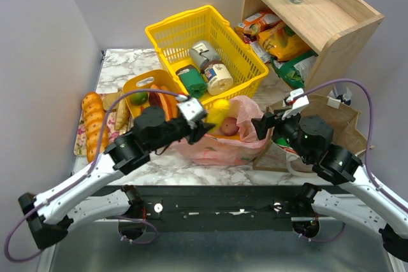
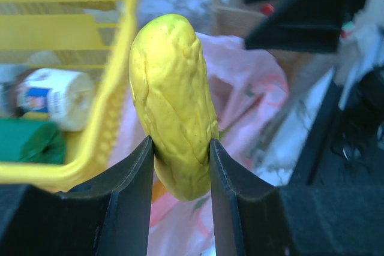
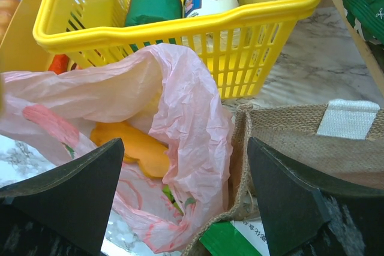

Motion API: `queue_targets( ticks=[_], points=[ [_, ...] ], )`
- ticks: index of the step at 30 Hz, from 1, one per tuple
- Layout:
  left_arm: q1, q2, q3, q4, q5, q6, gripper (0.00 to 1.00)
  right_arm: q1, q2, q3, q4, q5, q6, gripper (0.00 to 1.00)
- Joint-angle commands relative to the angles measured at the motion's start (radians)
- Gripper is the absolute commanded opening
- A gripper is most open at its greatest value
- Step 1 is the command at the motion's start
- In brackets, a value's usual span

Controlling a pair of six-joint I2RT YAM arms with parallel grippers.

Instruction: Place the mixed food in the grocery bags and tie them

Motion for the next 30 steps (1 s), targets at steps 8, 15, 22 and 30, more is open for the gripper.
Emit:
queue_targets(
  ticks=[8, 15, 22, 30],
  points=[
    [-0.127, 0.270, 0.060, 0.039, -0.206, 0.199, 0.30, -0.004, -0.068, 0.014, -0.003, 0.005, 0.018, 0.92],
    [-0.127, 0.382, 0.060, 0.152, -0.274, 0.231, 0.36, -0.003, -0.069, 0.006, -0.007, 0.017, 0.010, 0.92],
    [-0.127, 0.448, 0.093, 0.017, -0.283, 0.201, 0.75, -0.004, -0.082, 0.011, -0.018, 0.025, 0.002, 0.92],
    [-0.103, 0.307, 0.123, 0.100, -0.194, 0.117, 0.99, -0.004, -0.039, 0.055, -0.026, 0.010, -0.013, 0.92]
  ],
)
